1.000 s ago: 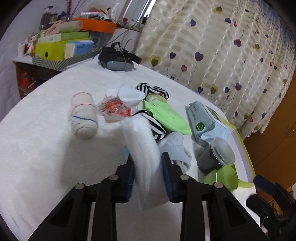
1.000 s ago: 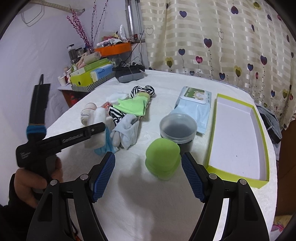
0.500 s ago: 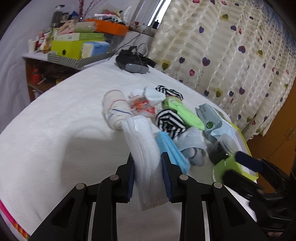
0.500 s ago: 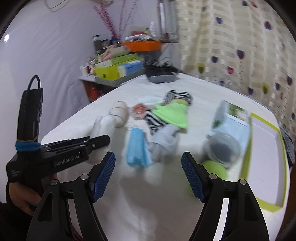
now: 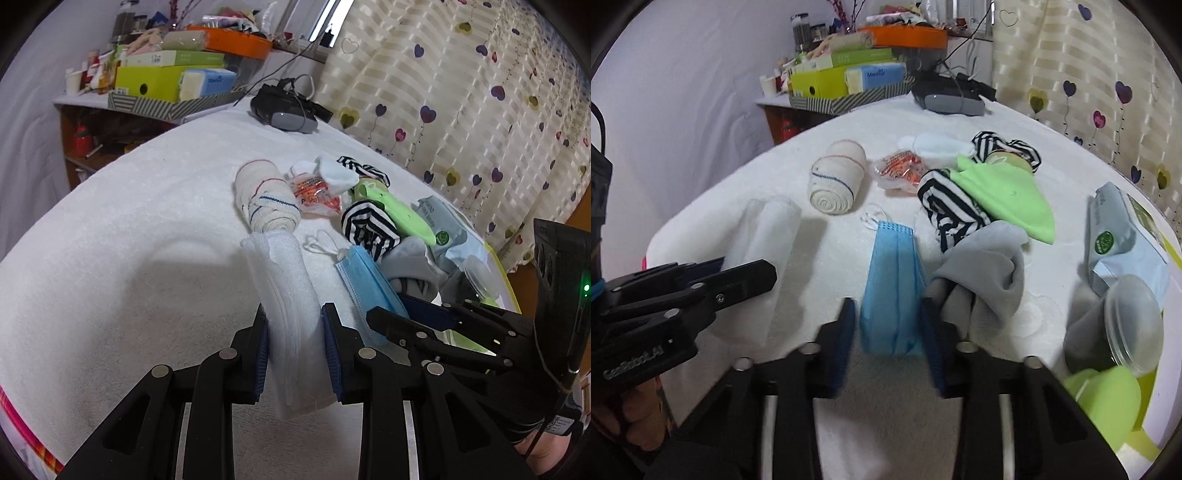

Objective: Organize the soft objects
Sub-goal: 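Grasp the blue face mask with the right tool while the left tool holds the towel, then carry the towel and mask with both tools over the yellow-green box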

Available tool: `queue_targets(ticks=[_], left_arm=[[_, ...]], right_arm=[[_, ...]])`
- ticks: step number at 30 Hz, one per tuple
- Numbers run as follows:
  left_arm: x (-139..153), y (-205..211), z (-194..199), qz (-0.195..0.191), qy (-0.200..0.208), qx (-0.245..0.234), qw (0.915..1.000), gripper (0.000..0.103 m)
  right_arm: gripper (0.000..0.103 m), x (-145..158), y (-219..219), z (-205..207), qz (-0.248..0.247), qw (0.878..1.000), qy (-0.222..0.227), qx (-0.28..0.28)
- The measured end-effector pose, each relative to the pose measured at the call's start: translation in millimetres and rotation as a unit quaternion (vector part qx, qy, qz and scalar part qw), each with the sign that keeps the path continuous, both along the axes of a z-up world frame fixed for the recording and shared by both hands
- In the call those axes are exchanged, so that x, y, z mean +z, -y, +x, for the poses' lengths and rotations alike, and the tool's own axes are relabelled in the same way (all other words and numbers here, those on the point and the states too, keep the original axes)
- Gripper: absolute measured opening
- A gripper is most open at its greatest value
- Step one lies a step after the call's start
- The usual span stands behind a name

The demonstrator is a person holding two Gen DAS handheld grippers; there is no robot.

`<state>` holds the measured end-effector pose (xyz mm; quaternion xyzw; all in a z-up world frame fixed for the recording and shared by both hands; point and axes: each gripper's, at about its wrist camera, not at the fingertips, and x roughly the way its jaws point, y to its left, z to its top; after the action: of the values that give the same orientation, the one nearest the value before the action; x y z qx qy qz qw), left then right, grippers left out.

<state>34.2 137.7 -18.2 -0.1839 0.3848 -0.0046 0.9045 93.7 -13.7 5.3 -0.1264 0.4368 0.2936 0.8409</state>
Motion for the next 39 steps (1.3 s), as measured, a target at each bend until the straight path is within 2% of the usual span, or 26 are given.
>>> queue_targets(ticks=[2,5,12,18,29,39], left_arm=[[0.0,1.2,-0.2,0.005,-0.001,0.0,1.0,0.026],[1.2,2.6,-1.3,0.01,0.0,0.003,0.9999,0.026],[10.6,11.5,-10.1,0.023,0.01,0.006,0.9997,0.026],[24.8,22.2,-17.2,0.033,0.023,0.004,0.9992,0.026],[52.5,48.3,-30.4,0.048,0.051,-0.019,0.9974,0.026],[69.9,75.9,-30.6,0.055,0.07,-0.048,0.9949,0.026]], right_arm=[[0.023,-2.5,-1.1,-0.5,-0.008,1.0,0.002,0.003],[0.02,0.1,2.1,-3.1,0.001,1.0,0.004,0.004],[0.02,19.1,17.1,-18.5,0.056,0.998,0.006,0.011],[0.02,42.9,34.9,-38.0,0.087,0.996,0.029,0.006],[0.02,73.0,61.6,-60.1,0.115,0.991,0.067,-0.008],[0.02,86.9,95.4,-68.3,0.14,0.986,0.084,-0.031]])
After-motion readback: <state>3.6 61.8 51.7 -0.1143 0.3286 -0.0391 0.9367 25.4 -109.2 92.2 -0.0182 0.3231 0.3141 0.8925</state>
